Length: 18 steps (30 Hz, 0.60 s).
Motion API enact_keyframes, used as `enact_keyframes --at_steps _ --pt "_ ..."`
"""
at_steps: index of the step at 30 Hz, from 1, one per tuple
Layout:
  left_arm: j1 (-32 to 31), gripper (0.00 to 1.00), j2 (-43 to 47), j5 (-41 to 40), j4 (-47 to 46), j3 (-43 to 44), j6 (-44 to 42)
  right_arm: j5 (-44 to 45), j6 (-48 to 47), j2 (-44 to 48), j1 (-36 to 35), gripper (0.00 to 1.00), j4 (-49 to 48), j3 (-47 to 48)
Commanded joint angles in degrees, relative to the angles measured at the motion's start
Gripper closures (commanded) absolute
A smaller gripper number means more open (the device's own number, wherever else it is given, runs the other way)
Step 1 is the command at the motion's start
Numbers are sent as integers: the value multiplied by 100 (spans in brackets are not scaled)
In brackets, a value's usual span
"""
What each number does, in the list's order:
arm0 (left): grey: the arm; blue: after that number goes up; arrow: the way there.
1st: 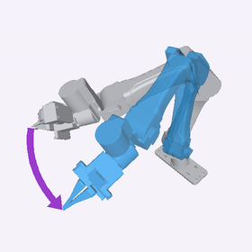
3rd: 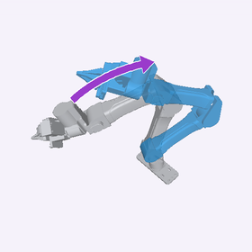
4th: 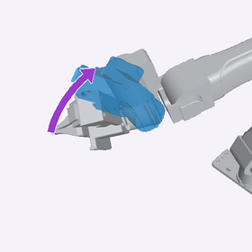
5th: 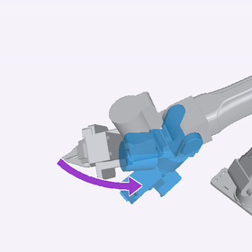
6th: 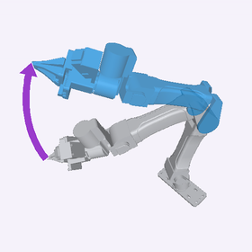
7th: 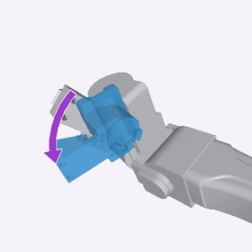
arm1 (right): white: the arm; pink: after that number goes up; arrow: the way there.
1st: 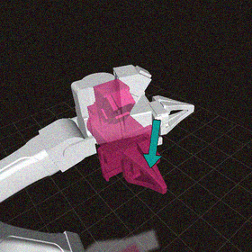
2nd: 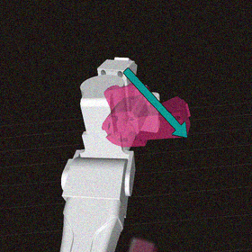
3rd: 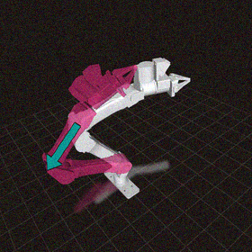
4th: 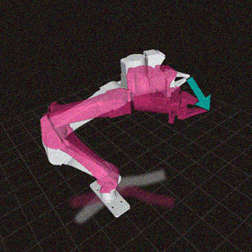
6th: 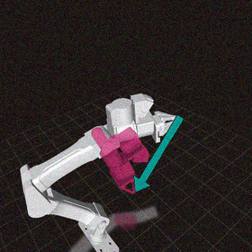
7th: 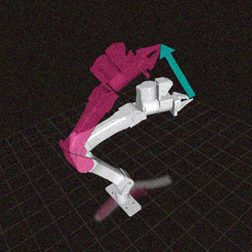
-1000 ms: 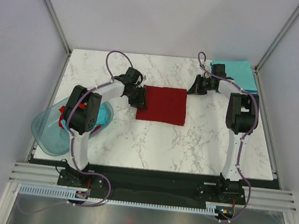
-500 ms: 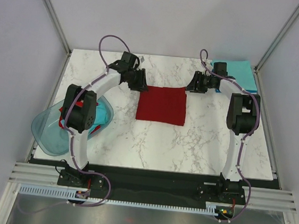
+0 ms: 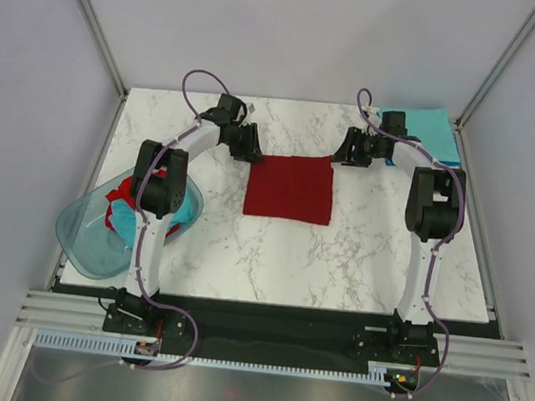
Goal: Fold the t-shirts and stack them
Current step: Fold the tshirt
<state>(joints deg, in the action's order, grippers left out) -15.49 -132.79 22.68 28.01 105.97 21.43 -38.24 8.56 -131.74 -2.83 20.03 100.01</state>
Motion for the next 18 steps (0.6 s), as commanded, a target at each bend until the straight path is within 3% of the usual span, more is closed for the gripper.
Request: enact_keyframes --at_steps 1,18 --pt "-16 59 -27 97 3 283 -139 290 -83 290 11 40 -210 150" --pt "-7 59 -230 70 3 372 -166 -254 -47 501 -33 37 -430 -16"
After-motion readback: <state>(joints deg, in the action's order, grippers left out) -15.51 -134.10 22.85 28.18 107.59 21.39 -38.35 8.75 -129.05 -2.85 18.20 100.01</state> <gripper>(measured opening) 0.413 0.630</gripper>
